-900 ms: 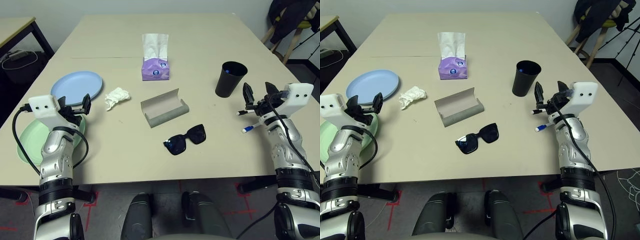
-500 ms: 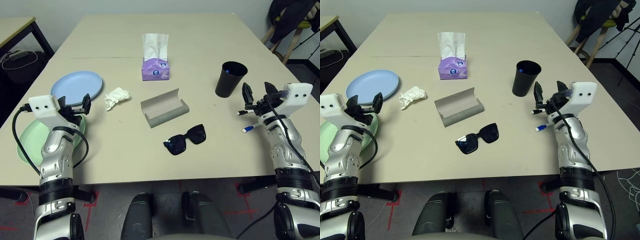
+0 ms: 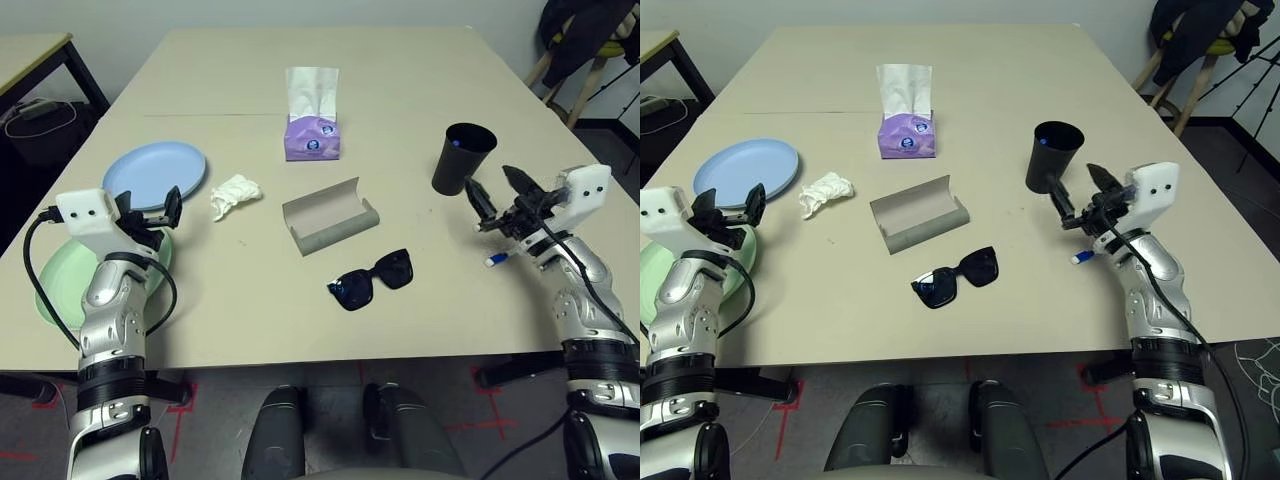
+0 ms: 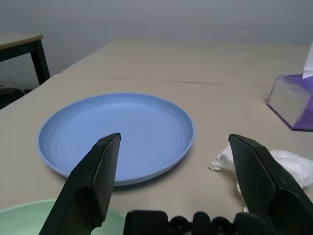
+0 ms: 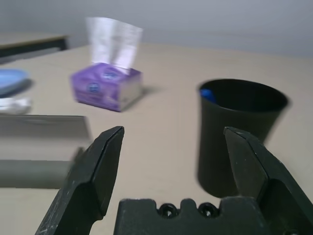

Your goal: Organize and tidy the items on the table.

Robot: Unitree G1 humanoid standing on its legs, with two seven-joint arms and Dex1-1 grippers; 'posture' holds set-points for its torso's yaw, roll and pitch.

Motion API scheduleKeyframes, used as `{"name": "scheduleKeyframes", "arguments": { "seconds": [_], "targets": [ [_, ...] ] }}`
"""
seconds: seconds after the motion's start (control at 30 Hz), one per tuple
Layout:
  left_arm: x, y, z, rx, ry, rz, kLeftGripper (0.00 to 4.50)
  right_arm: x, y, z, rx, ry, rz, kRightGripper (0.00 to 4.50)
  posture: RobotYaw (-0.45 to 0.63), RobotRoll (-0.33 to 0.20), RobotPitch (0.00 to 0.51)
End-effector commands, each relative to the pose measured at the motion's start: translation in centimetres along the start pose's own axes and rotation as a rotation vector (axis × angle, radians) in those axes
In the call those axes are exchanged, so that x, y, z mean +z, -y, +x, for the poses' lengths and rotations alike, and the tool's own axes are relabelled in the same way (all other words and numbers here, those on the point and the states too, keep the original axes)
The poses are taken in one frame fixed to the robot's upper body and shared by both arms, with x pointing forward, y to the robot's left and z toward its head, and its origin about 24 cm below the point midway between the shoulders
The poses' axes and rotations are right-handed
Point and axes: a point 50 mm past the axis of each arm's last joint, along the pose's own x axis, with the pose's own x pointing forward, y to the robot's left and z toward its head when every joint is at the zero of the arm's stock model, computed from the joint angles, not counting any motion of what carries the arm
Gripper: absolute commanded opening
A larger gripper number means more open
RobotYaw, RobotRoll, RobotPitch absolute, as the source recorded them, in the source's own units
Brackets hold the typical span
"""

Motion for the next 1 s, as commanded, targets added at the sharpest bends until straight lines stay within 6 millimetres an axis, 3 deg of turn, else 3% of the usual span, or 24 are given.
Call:
{"name": "scheduleKeyframes", "arguments": {
  "seconds": [0.03, 0.47, 0.63, 1.0],
  "targets": [
    [-0.1, -0.3, -0.5, -0.004, -0.018, 0.01, 4.5, 0.5, -0.6, 0.3, 0.108, 0.012, 0.01, 4.48, 0.11, 0.0, 0.108],
    [0.2, -0.6, -1.0, -0.013, -0.03, 0.027, 4.5, 0.9, -4.4, 0.8, 0.585, -0.027, -0.053, 4.48, 0.14, 0.0, 0.118],
    [0.3, -0.7, -1.2, -0.013, -0.035, 0.031, 4.5, 0.9, -4.7, 0.5, 0.706, -0.054, -0.117, 4.48, 0.14, 0.0, 0.119],
    [0.3, -0.8, -1.1, -0.025, -0.055, 0.022, 4.5, 0.5, -4.3, 0.3, 0.743, -0.068, -0.133, 4.48, 0.14, 0.0, 0.118]
  ]
}}
